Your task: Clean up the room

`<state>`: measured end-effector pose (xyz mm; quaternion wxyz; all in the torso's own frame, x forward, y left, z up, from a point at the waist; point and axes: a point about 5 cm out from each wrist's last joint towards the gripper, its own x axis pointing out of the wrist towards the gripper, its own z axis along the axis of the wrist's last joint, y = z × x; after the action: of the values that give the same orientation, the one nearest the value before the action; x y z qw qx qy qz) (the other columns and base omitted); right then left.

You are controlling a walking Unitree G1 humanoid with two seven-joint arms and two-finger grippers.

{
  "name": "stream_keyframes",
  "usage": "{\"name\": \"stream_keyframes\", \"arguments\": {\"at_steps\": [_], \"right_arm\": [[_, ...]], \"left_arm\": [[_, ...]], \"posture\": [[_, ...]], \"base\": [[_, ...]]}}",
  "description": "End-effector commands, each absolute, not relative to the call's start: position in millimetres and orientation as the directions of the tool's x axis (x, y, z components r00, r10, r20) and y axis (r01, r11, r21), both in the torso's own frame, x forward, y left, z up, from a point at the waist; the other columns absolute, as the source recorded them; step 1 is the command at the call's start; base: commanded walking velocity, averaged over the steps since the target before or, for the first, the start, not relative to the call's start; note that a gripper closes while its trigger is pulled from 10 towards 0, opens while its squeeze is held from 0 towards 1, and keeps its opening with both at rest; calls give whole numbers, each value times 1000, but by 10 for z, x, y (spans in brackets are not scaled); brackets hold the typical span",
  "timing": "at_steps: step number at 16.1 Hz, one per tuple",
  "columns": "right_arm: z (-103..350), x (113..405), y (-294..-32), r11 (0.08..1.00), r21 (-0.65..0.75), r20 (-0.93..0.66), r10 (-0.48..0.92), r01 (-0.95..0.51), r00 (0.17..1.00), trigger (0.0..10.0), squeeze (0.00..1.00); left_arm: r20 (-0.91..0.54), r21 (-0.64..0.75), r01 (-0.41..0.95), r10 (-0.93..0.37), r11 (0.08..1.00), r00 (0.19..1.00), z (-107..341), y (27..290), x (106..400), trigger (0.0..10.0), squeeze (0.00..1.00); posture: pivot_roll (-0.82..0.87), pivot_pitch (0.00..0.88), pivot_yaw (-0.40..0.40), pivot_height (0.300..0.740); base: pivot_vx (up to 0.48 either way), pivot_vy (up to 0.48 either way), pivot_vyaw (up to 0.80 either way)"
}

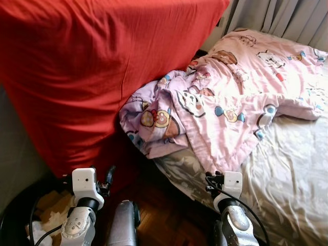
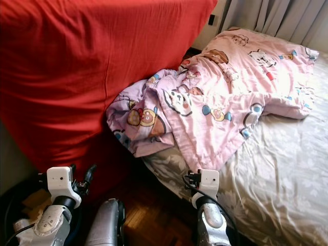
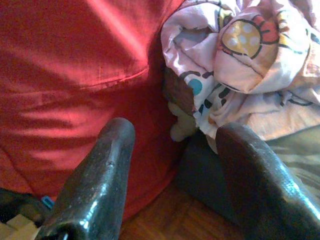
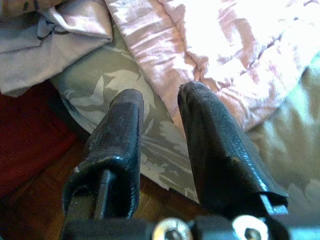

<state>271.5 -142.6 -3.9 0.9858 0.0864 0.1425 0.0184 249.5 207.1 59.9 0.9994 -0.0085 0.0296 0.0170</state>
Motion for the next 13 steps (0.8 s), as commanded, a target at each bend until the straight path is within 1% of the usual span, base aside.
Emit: {"name": "stream_keyframes", "arguments": {"at_steps": [1, 4, 7, 10, 11, 12, 13], "right_arm": [[-61, 2700, -1451, 984, 178, -291, 49, 4, 955, 10000, 0], [-63, 2700, -1456, 984, 180, -293, 44, 10, 955, 10000, 0], [-68, 2709, -1490, 978, 204, -305, 14, 51, 952, 10000, 0], [-92, 2733, -1538, 955, 270, -344, -21, 120, 939, 10000, 0], [-105, 2750, -1574, 942, 294, -370, -43, 162, 928, 10000, 824], [-105, 2761, -1605, 927, 317, -380, -68, 199, 923, 10000, 1000], [-100, 2780, -1632, 914, 336, -388, -86, 228, 918, 10000, 1000]], "left_arm": [[-55, -3, -25, 24, 1000, 998, 622, 2041, 2490, 10000, 0], [-51, -5, -28, 27, 1000, 998, 629, 2043, 2489, 10000, 0], [-46, -5, -34, 34, 999, 998, 639, 2052, 2488, 10000, 0], [-48, -2, -35, 35, 999, 998, 639, 2056, 2478, 10000, 0], [-48, -2, -36, 36, 999, 998, 641, 2059, 2476, 10000, 0], [-49, -1, -35, 35, 999, 998, 642, 2062, 2473, 10000, 0], [-50, 0, -35, 35, 999, 998, 642, 2064, 2469, 10000, 0]], "posture": [[134, 116, -44, 572], [134, 116, -44, 572], [135, 116, -45, 572], [138, 121, -43, 572], [140, 123, -41, 572], [143, 124, -39, 572], [144, 125, -37, 572]], "base": [[307, 0, 0], [301, 0, 0], [0, 0, 0], [0, 0, 0], [0, 0, 0], [0, 0, 0], [0, 0, 0]]}}
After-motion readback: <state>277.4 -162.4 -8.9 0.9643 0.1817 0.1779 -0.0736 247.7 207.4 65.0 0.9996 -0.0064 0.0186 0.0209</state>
